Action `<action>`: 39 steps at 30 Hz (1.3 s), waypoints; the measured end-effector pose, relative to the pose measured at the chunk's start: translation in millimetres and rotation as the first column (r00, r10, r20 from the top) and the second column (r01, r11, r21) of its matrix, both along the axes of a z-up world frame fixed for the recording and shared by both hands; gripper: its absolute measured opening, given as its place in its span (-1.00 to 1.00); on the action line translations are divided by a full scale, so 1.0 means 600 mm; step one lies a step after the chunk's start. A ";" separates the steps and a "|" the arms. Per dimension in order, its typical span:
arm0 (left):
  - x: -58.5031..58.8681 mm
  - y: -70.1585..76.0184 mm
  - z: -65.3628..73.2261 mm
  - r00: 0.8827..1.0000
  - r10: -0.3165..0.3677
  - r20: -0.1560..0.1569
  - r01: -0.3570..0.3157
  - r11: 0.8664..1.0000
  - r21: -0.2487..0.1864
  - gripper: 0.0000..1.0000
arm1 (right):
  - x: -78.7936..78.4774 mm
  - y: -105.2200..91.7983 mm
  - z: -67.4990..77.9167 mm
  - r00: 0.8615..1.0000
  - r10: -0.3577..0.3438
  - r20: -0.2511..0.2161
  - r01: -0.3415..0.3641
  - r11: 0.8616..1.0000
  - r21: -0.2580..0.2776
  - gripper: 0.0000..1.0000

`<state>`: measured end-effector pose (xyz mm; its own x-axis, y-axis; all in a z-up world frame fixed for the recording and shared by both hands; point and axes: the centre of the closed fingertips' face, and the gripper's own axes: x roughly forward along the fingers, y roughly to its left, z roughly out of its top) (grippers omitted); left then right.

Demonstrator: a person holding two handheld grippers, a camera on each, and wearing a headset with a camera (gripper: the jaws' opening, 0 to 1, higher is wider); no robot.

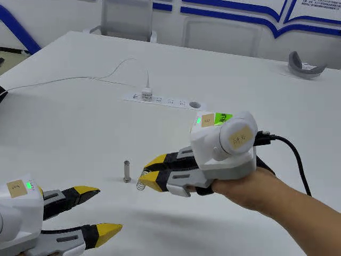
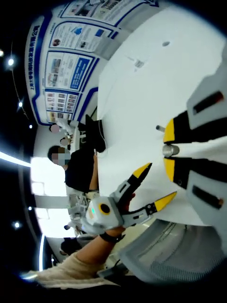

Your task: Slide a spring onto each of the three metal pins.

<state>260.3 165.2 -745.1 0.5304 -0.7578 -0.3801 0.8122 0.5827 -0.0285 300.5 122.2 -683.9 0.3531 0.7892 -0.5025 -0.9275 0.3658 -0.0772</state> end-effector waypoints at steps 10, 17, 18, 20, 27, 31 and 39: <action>-0.011 -0.002 -0.009 0.999 -0.025 -0.028 0.025 1.000 0.008 0.33 | 0.059 0.015 0.010 0.996 -0.083 0.040 0.082 0.996 0.021 -0.76; -0.013 -0.002 -0.012 0.999 -0.027 -0.044 0.027 1.000 0.009 0.41 | 0.079 0.042 0.010 0.997 -0.073 0.038 0.073 0.997 0.019 -0.76; -0.014 -0.002 -0.013 0.999 -0.027 -0.045 0.027 1.000 0.010 0.42 | 0.081 0.045 0.007 0.997 -0.071 0.033 0.070 0.997 0.012 -0.76; -0.016 -0.001 -0.013 0.999 -0.026 -0.048 0.027 1.000 0.009 0.43 | 0.086 0.051 0.000 0.997 -0.067 0.025 0.067 0.998 0.000 -0.76; -0.018 0.007 -0.015 0.998 -0.019 -0.054 0.019 1.000 0.009 0.46 | 0.100 0.057 -0.024 0.997 -0.074 -0.003 0.074 0.996 -0.041 -0.76; -0.019 0.008 -0.015 0.998 -0.012 -0.057 0.012 1.000 0.009 0.45 | 0.104 0.059 -0.034 0.997 -0.076 -0.026 0.074 0.996 -0.055 -0.76; -0.019 0.012 -0.018 0.998 -0.006 -0.061 0.007 1.000 0.008 0.45 | 0.107 0.063 -0.061 0.996 -0.077 -0.054 0.073 0.994 -0.085 -0.76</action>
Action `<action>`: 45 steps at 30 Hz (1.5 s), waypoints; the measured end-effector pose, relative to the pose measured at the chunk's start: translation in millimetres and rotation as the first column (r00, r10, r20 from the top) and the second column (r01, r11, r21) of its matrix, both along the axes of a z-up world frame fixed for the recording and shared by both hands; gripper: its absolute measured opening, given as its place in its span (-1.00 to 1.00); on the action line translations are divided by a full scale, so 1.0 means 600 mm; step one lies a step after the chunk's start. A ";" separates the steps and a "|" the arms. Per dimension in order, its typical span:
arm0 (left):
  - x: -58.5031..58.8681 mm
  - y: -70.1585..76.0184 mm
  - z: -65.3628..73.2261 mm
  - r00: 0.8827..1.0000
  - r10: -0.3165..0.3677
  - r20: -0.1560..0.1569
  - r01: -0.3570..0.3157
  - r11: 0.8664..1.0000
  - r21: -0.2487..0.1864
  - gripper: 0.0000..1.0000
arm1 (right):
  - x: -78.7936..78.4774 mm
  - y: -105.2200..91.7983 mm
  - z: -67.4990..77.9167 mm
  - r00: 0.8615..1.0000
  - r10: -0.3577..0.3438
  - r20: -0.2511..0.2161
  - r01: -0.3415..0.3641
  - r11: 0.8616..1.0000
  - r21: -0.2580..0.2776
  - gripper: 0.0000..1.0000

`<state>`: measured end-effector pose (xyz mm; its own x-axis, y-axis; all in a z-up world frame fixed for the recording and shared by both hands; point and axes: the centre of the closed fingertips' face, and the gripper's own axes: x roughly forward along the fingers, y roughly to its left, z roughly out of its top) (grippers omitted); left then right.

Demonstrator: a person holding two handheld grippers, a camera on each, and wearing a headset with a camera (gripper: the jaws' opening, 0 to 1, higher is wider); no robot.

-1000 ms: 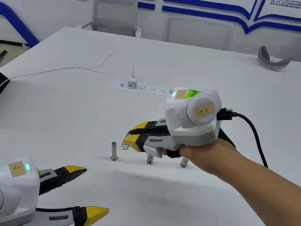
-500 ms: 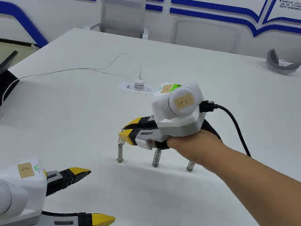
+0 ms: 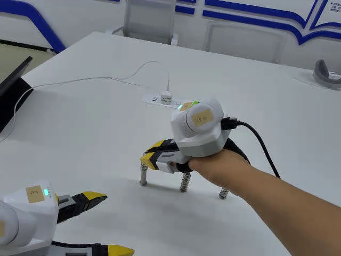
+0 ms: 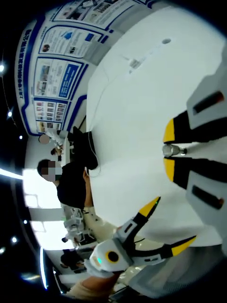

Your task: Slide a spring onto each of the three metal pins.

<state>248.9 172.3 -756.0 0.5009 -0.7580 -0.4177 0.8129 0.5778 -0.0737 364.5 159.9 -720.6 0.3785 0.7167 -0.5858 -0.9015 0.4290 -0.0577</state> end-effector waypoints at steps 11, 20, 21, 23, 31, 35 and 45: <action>0.000 -0.003 0.001 1.000 -0.003 -0.001 0.003 1.000 -0.007 0.44 | 0.002 -0.001 -0.049 0.998 -0.013 -0.054 0.011 0.998 -0.055 -0.76; 0.002 -0.007 -0.001 1.000 -0.002 -0.005 0.002 1.000 -0.013 0.42 | -0.005 -0.021 -0.065 0.997 -0.021 -0.068 0.013 0.994 -0.109 -0.76; 0.001 -0.009 -0.002 1.000 -0.004 -0.006 0.004 1.000 -0.012 0.42 | -0.005 -0.027 -0.067 0.997 -0.026 -0.068 0.018 0.993 -0.114 -0.76; 0.001 -0.011 -0.003 1.000 -0.008 -0.008 0.008 1.000 -0.012 0.42 | -0.006 -0.037 -0.070 0.997 -0.037 -0.071 0.028 0.992 -0.124 -0.76; 0.001 -0.021 0.002 1.000 -0.020 -0.004 0.019 1.000 -0.018 0.41 | -0.004 -0.061 -0.069 0.995 -0.078 -0.068 0.069 0.989 -0.133 -0.76; 0.001 -0.024 0.003 1.000 -0.025 -0.003 0.025 1.000 -0.019 0.41 | 0.000 -0.070 -0.070 0.992 -0.101 -0.070 0.091 0.986 -0.139 -0.76; 0.001 -0.025 0.003 1.000 -0.028 -0.003 0.028 0.999 -0.017 0.41 | 0.003 -0.079 -0.071 0.987 -0.141 -0.076 0.130 0.983 -0.128 -0.76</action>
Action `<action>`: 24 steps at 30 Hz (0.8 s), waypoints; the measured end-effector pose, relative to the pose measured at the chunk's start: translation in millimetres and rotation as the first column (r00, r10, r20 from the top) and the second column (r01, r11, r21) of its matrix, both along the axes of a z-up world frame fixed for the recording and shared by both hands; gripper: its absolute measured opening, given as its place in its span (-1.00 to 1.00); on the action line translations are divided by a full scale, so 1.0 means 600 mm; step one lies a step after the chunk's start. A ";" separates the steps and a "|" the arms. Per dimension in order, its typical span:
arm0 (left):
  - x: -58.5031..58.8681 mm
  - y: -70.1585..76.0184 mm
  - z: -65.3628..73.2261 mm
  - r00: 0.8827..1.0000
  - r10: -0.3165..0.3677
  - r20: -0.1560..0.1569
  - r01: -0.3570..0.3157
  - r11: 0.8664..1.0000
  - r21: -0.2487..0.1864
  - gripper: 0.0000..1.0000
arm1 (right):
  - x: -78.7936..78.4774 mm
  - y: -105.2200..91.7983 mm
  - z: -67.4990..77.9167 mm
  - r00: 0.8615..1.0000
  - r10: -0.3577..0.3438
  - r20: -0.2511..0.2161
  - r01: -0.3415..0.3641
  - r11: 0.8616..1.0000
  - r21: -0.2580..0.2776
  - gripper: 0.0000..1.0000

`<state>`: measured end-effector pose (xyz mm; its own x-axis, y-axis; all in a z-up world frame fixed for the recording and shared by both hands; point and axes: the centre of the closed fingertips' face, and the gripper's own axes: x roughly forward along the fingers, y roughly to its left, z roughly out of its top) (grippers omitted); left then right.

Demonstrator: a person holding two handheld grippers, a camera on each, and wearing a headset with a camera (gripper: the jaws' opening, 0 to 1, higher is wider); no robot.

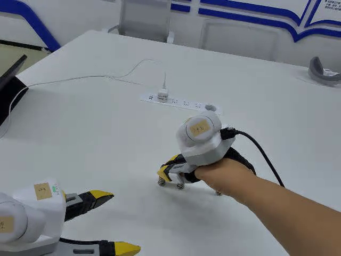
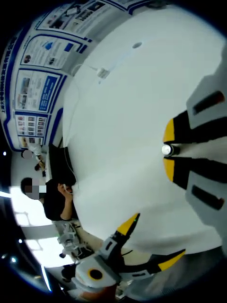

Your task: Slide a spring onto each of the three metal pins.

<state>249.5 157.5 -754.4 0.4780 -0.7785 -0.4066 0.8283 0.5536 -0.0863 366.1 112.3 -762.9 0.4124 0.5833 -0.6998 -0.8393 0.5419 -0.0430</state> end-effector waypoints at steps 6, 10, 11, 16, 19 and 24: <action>0.001 -0.002 0.000 1.000 -0.002 0.003 0.002 1.000 0.000 0.42 | -0.004 0.001 -0.002 1.000 0.006 0.004 -0.006 1.000 0.007 -0.68; 0.001 -0.004 0.001 1.000 -0.004 0.005 0.004 1.000 0.003 0.42 | -0.011 -0.003 0.002 1.000 0.010 0.014 -0.010 1.000 0.012 -0.62; 0.002 -0.004 0.001 1.000 -0.005 0.005 0.005 1.000 0.003 0.43 | -0.012 -0.004 0.005 1.000 0.010 0.019 -0.011 1.000 0.014 -0.61; 0.004 -0.007 0.004 1.000 -0.006 0.008 0.005 1.000 0.002 0.43 | -0.023 -0.010 0.025 0.998 0.017 0.053 -0.018 0.999 0.030 -0.58; 0.005 -0.008 0.006 1.000 -0.007 0.012 0.007 1.000 0.002 0.43 | -0.031 -0.016 0.039 0.997 0.020 0.074 -0.023 0.999 0.039 -0.56; 0.008 -0.009 0.008 1.000 -0.005 0.016 0.005 1.000 0.003 0.45 | -0.044 -0.027 0.067 0.994 0.010 0.110 -0.019 0.997 0.080 -0.54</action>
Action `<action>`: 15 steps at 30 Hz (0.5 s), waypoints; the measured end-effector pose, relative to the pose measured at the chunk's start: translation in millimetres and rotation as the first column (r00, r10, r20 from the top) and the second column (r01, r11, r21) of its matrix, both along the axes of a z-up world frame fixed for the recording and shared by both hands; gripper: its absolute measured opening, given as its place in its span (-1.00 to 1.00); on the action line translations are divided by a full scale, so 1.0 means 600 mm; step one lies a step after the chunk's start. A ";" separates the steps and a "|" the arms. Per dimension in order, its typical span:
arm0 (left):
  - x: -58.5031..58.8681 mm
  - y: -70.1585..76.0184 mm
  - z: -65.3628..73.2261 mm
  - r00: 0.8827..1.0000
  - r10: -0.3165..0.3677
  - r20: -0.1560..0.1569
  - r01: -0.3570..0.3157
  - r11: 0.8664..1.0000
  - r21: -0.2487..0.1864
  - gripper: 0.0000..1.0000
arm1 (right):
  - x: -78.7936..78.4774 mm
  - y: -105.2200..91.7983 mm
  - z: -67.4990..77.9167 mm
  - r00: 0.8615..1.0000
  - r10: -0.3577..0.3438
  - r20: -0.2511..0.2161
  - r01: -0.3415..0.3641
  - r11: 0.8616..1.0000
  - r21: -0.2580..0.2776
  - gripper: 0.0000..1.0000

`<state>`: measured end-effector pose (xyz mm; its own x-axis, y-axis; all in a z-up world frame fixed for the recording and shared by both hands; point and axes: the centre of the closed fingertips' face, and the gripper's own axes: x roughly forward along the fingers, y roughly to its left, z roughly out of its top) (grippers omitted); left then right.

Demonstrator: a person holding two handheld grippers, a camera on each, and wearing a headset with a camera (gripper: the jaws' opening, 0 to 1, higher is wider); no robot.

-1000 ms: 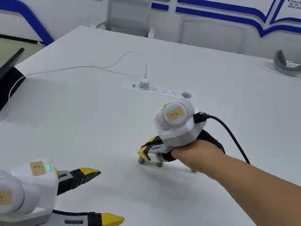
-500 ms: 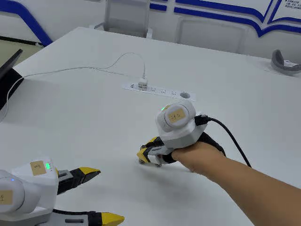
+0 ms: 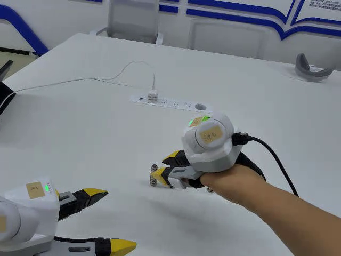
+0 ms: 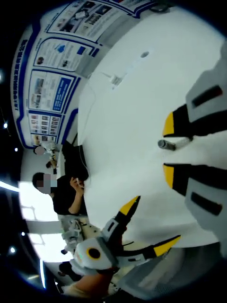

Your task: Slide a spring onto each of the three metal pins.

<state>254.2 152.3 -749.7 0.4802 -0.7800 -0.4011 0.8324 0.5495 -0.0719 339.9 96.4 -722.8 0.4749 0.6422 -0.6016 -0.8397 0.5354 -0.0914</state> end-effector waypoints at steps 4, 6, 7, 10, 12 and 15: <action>0.001 -0.002 0.003 1.000 0.000 0.002 0.000 1.000 -0.001 0.46 | -0.012 -0.013 0.018 1.000 -0.013 0.022 0.013 0.999 0.032 -0.53; 0.002 -0.002 0.003 1.000 -0.001 0.003 0.001 1.000 0.000 0.47 | -0.017 -0.021 0.025 0.999 -0.022 0.034 0.020 0.999 0.047 -0.51; 0.003 -0.002 0.003 1.000 -0.001 0.004 0.001 1.000 0.000 0.47 | -0.019 -0.025 0.028 0.999 -0.025 0.040 0.023 0.998 0.050 -0.50; 0.004 -0.003 0.005 1.000 0.000 0.006 0.000 1.000 0.000 0.48 | -0.027 -0.041 0.032 0.998 -0.036 0.051 0.033 0.998 0.062 -0.49; 0.005 -0.004 0.008 1.000 -0.001 0.008 0.001 1.000 0.000 0.49 | -0.031 -0.055 0.033 0.997 -0.047 0.062 0.043 0.997 0.065 -0.48; 0.006 -0.005 0.010 1.000 -0.002 0.011 0.002 1.000 -0.001 0.50 | -0.037 -0.076 0.034 0.995 -0.072 0.069 0.066 0.995 0.078 -0.47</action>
<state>257.7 149.1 -743.6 0.4832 -0.7813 -0.3950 0.8340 0.5481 -0.0638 317.8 50.6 -702.2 0.5600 0.6485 -0.5156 -0.7931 0.5996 -0.1073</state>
